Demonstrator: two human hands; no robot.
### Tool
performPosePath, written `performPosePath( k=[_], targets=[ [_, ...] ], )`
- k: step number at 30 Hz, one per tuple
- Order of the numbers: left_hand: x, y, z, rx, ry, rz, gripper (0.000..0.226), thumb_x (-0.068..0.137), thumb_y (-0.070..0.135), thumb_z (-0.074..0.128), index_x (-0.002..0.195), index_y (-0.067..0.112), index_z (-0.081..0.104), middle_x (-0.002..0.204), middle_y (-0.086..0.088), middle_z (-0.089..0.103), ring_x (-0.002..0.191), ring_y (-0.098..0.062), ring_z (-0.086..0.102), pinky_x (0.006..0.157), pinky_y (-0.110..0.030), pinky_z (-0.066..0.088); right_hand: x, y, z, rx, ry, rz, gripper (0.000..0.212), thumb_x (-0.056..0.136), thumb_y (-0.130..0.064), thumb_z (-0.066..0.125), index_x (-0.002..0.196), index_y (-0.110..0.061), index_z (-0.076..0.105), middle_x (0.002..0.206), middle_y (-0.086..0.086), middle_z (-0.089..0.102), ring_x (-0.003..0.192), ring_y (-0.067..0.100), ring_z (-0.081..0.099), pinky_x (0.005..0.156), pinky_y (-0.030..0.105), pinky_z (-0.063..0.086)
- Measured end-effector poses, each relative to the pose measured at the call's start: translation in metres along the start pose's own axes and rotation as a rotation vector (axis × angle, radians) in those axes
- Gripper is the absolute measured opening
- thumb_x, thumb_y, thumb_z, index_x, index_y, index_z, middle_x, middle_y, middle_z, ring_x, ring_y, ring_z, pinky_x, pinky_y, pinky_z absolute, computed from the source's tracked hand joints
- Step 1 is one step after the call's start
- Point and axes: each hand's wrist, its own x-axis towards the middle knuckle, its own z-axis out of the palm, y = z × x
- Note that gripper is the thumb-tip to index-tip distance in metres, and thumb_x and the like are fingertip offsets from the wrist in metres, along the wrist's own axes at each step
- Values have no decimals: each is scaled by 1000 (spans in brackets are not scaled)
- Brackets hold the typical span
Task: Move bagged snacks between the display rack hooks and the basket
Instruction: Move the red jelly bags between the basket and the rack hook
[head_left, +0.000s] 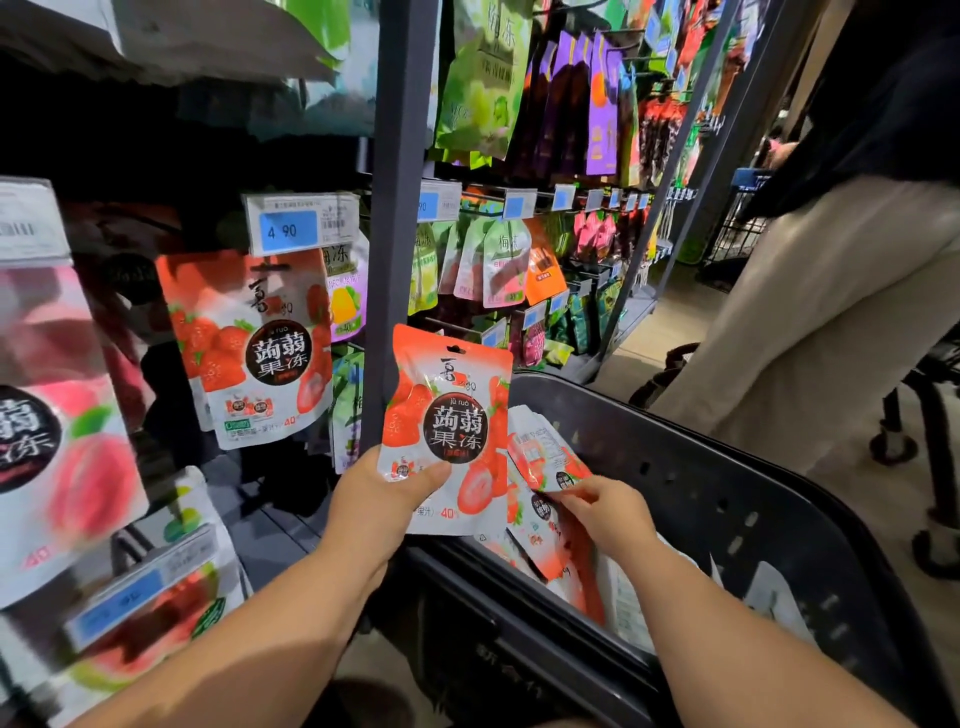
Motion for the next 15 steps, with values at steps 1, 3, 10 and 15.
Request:
performPosePath(
  k=[1, 3, 10, 15],
  targets=[
    [-1, 0, 0, -2, -1, -2, 26, 78, 11, 81, 102, 13, 71, 94, -5, 77, 90, -27, 72, 89, -49, 56, -2, -4, -3, 67, 24, -46, 7, 89, -41, 69, 84, -38, 73, 92, -13, 69, 90, 12, 62, 80, 30, 50],
    [-1, 2, 1, 1, 0, 2, 26, 78, 11, 81, 102, 13, 71, 94, -5, 77, 90, -27, 72, 89, -48, 56, -7, -14, -13, 157, 81, -153, 6, 88, -34, 71, 82, -34, 72, 86, -17, 67, 90, 10, 61, 80, 27, 47],
    [0, 7, 2, 91, 65, 49, 21, 76, 17, 83, 93, 16, 71, 89, -2, 76, 87, -25, 72, 86, -44, 57, -23, -35, -40, 251, 319, -404, 35, 92, -13, 65, 79, -45, 59, 82, -30, 64, 84, -4, 59, 71, 0, 37],
    [-2, 15, 2, 184, 108, 119, 18, 75, 23, 83, 86, 19, 70, 84, 1, 75, 84, -22, 70, 79, -39, 55, -32, -39, -56, 196, 364, -447, 30, 93, -19, 64, 84, -47, 59, 85, -34, 61, 88, -16, 55, 73, 1, 35]
  ],
)
